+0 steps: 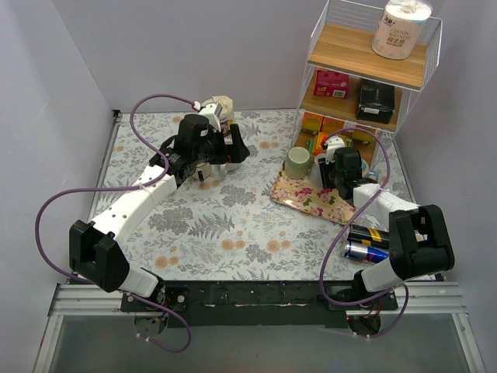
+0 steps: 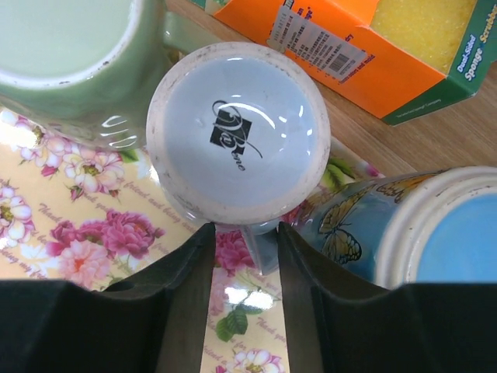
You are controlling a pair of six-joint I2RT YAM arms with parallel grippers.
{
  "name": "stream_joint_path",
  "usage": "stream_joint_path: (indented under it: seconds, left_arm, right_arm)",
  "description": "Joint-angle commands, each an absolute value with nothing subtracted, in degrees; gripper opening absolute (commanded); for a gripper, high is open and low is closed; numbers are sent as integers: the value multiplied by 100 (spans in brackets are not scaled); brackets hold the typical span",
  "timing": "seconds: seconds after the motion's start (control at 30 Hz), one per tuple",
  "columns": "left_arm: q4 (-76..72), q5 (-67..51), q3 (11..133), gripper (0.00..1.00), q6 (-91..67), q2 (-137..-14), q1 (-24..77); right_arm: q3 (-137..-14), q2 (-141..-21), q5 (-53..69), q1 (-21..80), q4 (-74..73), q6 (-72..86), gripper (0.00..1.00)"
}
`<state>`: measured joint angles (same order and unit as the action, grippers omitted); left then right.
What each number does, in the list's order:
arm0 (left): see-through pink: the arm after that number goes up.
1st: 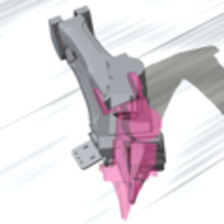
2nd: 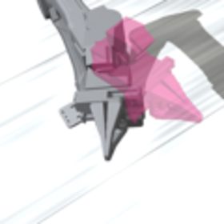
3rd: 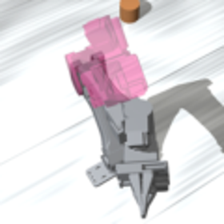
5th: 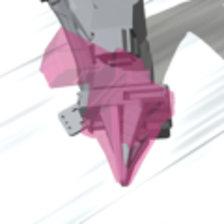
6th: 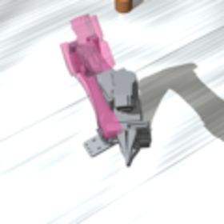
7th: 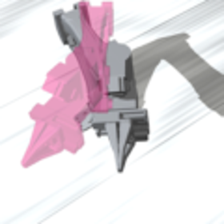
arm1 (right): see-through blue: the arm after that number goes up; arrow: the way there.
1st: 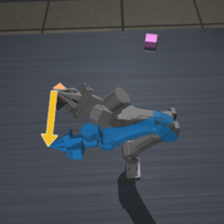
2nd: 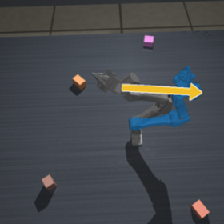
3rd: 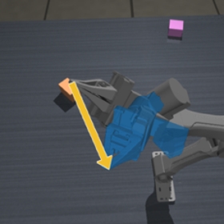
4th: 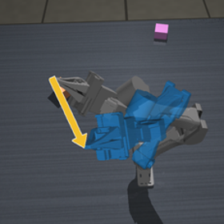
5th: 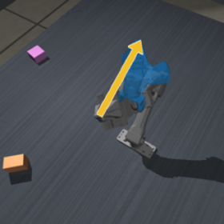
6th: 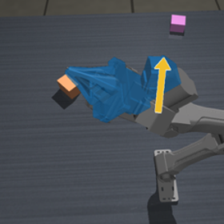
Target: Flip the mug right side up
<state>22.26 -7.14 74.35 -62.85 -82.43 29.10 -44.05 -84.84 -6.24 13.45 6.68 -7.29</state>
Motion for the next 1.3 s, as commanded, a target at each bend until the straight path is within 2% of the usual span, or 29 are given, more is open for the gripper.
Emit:
stream_joint_path:
  seconds: [0.0, 0.23, 0.37, 0.67, 0.83, 1.27]
  left_arm:
    - [2215, -800, 7383, 98, -6267, -8095, 2927]
    - [2206, -791, 7348, 98, -6267, -8086, 2927]
    - [2180, -791, 7313, 98, -6275, -8060, 2927]
    - [2136, -861, 7269, 98, -6337, -7998, 2927]
    - [2074, -1010, 7260, 98, -6433, -7945, 2927]
    - [1591, -2126, 7075, 98, -6943, -7831, 2927]
  right_arm:
    - [-4570, -8762, -720, 1354, 494, -536, 40]
    - [-4641, -8736, -993, 1354, 422, -501, 32]
    - [-4676, -8728, -1028, 1353, 325, -545, 1]
    - [-4711, -8245, -879, 1354, 9, -334, 1]
    - [-4895, -7701, -686, 1354, -887, 279, 1]
    - [-5247, -5643, 1027, 1354, -1899, 2344, 1]
